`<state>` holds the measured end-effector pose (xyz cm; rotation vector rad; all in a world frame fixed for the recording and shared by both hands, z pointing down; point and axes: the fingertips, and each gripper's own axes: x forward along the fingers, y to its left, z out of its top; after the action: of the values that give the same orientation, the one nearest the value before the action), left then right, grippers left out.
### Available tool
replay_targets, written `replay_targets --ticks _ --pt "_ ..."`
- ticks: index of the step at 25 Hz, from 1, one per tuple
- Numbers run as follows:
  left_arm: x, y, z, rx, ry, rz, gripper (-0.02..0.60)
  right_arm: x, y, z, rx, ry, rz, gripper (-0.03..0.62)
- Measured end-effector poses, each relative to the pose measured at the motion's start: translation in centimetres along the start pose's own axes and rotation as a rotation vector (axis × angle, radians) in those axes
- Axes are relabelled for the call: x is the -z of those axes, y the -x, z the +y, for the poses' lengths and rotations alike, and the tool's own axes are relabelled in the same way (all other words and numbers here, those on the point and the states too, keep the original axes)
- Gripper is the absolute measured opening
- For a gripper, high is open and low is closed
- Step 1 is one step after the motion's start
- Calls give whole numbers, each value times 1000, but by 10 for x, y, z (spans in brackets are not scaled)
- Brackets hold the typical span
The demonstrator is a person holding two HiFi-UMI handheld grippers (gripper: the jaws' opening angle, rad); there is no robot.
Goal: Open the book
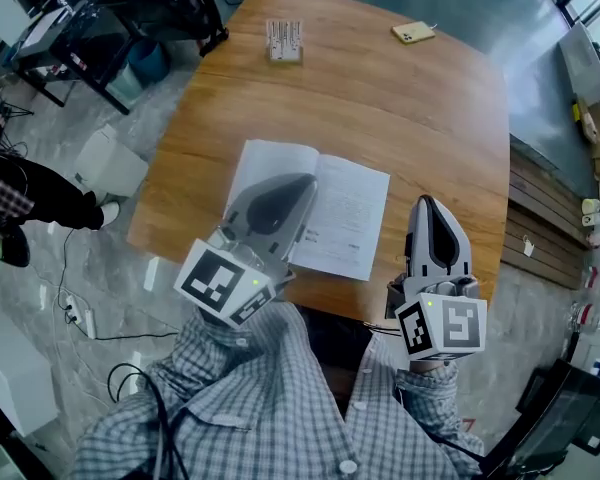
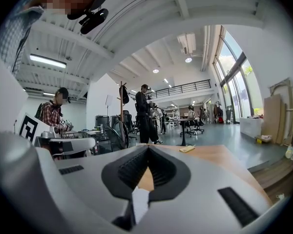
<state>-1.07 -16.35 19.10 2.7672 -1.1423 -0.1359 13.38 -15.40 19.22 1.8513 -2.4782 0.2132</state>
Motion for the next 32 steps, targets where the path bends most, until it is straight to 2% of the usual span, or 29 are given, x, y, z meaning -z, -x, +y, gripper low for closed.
replay_targets --ticks 9,16,32 --pt "2 -1 -5 7 -11 17 11 -3 0 -7 -5 -31 -26 19" --pt "2 -3 -8 9 -14 23 11 -3 1 -5 -16 -10 -18 18" --pt "7 1 -5 -10 -3 37 11 7 1 -4 -42 -56 19 18"
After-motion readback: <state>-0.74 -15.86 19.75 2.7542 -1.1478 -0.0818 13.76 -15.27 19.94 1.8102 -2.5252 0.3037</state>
